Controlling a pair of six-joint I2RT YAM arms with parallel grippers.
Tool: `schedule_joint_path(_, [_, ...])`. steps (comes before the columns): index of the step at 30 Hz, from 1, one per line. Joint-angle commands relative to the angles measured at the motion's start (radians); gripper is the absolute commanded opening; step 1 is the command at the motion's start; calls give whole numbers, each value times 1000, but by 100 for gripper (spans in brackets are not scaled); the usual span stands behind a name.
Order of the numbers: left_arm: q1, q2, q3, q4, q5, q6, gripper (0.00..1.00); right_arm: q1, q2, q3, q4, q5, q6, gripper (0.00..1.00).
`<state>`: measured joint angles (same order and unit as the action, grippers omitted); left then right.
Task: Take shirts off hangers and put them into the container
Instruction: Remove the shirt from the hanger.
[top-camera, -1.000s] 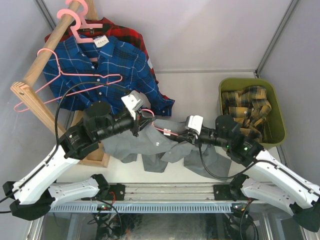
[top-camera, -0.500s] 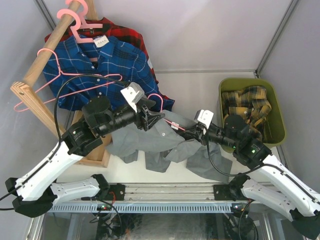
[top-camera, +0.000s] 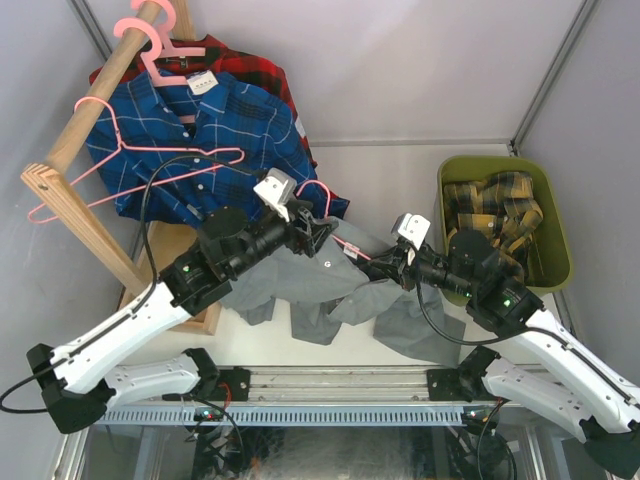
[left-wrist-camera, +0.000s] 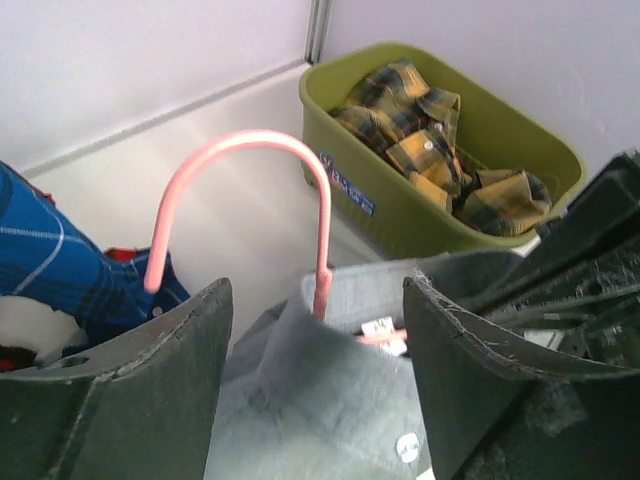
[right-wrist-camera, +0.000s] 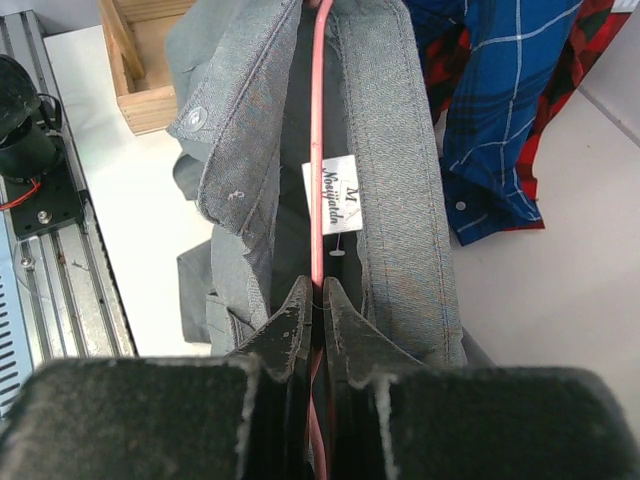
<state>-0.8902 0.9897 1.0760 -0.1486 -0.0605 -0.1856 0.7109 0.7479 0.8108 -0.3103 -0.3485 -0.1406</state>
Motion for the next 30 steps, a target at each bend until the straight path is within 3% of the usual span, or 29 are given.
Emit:
schedule_joint_path(1, [0,55,48,126,-28,-33,71,11,-16,17,54,9,28,0])
schedule_joint_path(4, [0,82,60,138,-8,-37,61,16,-16,16,51,11,28,0])
schedule_joint_path(7, [0,103,75,109,12,-33,43,20,-23,17,53,23,36,0])
schedule_joint_path(8, [0,108,74,102,15,-31,34,21,-26,15,57,22,39,0])
schedule_joint_path(10, [0,104,69,101,16,-29,6,29,-30,12,59,8,43,0])
schedule_joint_path(11, [-1,102,68,98,10,-27,1,33,-30,11,52,-4,46,0])
schedule_joint_path(12, [0,96,69,94,-7,-23,0,39,-31,12,41,-6,51,0])
schedule_joint_path(16, [0,72,94,56,-83,42,0,51,-63,29,-28,206,169,48])
schedule_joint_path(18, [0,67,116,39,-107,83,0,52,-96,56,-55,307,216,59])
schedule_joint_path(25, [0,130,233,-31,-218,143,0,20,-134,182,-129,503,335,78])
schedule_joint_path(30, [0,177,312,-63,-273,132,0,-139,4,261,-341,466,493,81])
